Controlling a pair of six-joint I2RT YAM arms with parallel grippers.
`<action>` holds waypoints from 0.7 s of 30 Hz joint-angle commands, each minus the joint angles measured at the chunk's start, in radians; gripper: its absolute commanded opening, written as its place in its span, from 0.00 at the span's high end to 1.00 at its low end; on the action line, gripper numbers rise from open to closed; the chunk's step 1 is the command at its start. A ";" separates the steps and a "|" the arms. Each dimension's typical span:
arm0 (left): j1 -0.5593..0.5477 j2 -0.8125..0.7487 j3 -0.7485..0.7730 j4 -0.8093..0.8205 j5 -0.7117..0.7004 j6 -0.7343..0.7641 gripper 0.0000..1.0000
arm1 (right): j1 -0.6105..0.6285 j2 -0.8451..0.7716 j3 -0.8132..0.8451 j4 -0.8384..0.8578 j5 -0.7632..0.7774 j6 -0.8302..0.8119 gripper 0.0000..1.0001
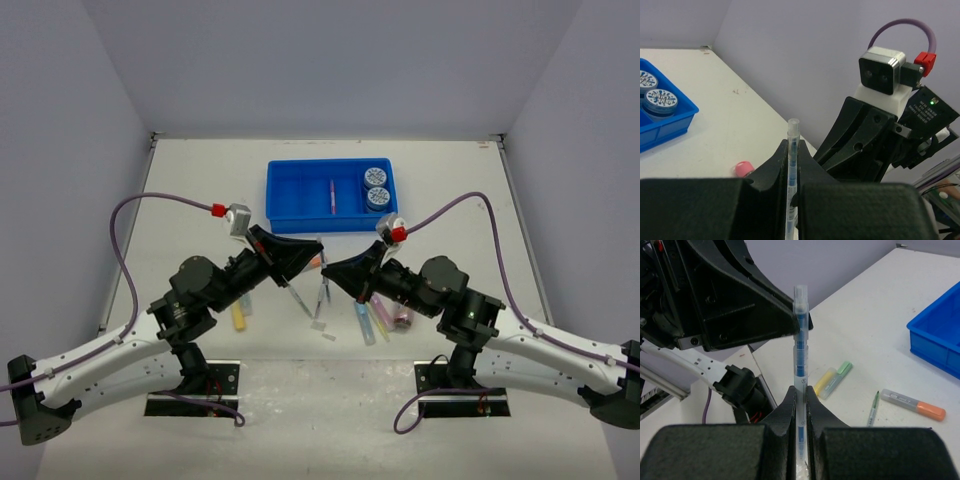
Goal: Sort the stationery into containers
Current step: Close the pen cap on the pen.
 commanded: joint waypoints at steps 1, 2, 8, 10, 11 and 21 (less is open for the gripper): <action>-0.009 0.007 0.030 -0.153 0.061 0.112 0.98 | 0.000 -0.024 0.079 0.067 0.049 -0.042 1.00; -0.009 0.001 0.034 -0.160 0.076 0.141 0.99 | 0.000 -0.028 0.080 0.056 0.047 -0.042 1.00; -0.009 0.003 0.071 -0.222 0.114 0.218 0.96 | 0.001 -0.039 0.086 0.035 0.042 -0.049 1.00; -0.009 0.013 0.072 -0.213 0.111 0.201 0.68 | 0.001 -0.020 0.095 0.039 0.019 -0.056 1.00; -0.009 0.017 0.073 -0.206 0.109 0.191 0.63 | 0.001 -0.011 0.102 0.039 0.009 -0.058 1.00; -0.009 0.023 0.076 -0.159 0.086 0.145 0.93 | 0.001 0.020 0.107 0.045 -0.033 -0.054 1.00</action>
